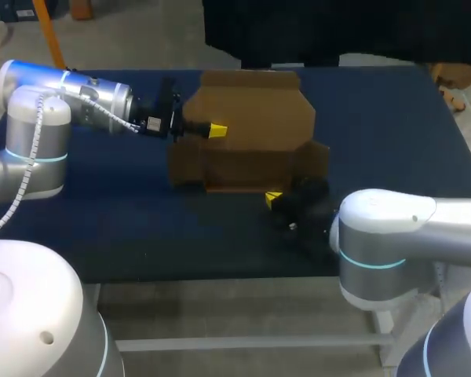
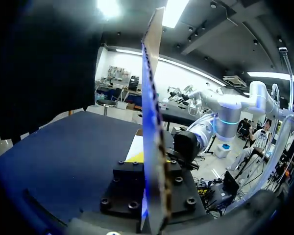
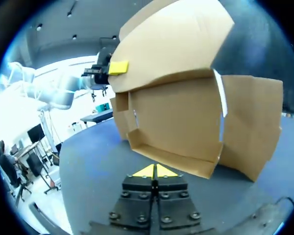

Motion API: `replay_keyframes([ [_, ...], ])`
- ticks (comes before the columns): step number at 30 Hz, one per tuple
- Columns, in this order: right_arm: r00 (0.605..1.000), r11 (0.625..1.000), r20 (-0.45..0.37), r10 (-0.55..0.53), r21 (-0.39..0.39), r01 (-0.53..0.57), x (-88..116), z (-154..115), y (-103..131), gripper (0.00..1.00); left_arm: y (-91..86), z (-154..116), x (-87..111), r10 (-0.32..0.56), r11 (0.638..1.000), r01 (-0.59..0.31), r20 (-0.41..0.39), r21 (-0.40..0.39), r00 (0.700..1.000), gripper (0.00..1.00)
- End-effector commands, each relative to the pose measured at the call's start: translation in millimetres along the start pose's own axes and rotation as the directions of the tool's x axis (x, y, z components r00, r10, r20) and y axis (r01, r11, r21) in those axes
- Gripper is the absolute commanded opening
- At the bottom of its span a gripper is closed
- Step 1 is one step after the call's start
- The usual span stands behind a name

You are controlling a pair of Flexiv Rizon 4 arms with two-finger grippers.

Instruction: Assemble the packaging by folding the flat box into shape, placing the metal phone stand inside, and closing the box properly

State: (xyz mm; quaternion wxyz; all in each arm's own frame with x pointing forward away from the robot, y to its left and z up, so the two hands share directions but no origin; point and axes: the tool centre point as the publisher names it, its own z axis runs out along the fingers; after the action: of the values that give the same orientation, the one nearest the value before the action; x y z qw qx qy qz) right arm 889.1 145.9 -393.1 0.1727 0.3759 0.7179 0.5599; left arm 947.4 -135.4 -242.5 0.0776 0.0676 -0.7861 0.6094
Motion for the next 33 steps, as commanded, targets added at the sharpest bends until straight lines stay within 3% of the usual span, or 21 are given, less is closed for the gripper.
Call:
replay_keyframes([
  [1,0.990,0.999,-0.138,-0.003,0.043,0.009,-8,-25,6,0.00,3.8,0,-0.5,0.000,1.000,0.000,0.000,-0.002,1.000,0.00],
  [26,0.966,0.974,-0.182,-0.185,0.097,0.205,-25,-90,-6,0.00,3.8,0,-0.5,0.000,1.000,0.000,0.000,-0.002,1.000,0.00],
  [29,0.963,0.972,-0.183,-0.195,0.098,0.215,-31,-99,-7,0.15,3.8,0,-0.5,0.000,1.000,0.000,0.000,-0.002,1.000,0.00],
  [33,0.960,0.969,-0.179,-0.214,0.086,0.232,-39,-111,-8,0.17,3.8,0,-0.5,0.000,1.000,0.000,0.000,-0.002,1.000,0.00],
])
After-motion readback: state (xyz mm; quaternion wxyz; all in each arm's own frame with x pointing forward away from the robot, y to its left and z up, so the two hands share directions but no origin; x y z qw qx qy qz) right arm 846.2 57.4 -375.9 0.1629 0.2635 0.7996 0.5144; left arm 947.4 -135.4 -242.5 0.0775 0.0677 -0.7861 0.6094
